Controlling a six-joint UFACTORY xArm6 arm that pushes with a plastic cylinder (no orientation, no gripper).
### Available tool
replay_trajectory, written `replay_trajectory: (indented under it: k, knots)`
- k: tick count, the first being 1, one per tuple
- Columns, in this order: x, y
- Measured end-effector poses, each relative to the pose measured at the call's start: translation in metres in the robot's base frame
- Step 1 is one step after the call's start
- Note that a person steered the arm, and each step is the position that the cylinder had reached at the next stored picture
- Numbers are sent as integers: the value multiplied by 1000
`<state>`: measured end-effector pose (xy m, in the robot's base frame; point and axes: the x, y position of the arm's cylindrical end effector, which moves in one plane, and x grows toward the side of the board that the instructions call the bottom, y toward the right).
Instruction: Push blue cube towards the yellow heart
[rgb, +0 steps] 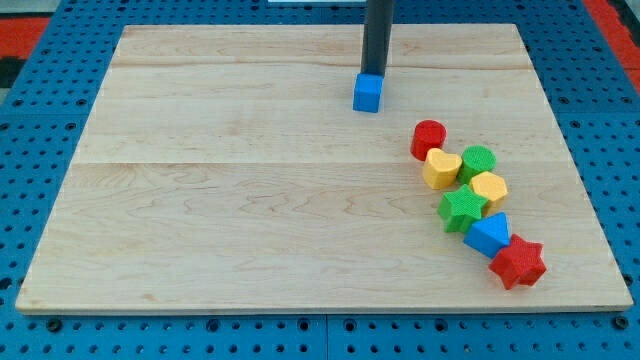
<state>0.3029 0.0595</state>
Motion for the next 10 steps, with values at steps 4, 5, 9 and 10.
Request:
replay_trajectory:
  k: [4, 5, 9, 10]
  knots:
    - [51, -33]
    - [46, -31]
    - [40, 36]
    - [50, -15]
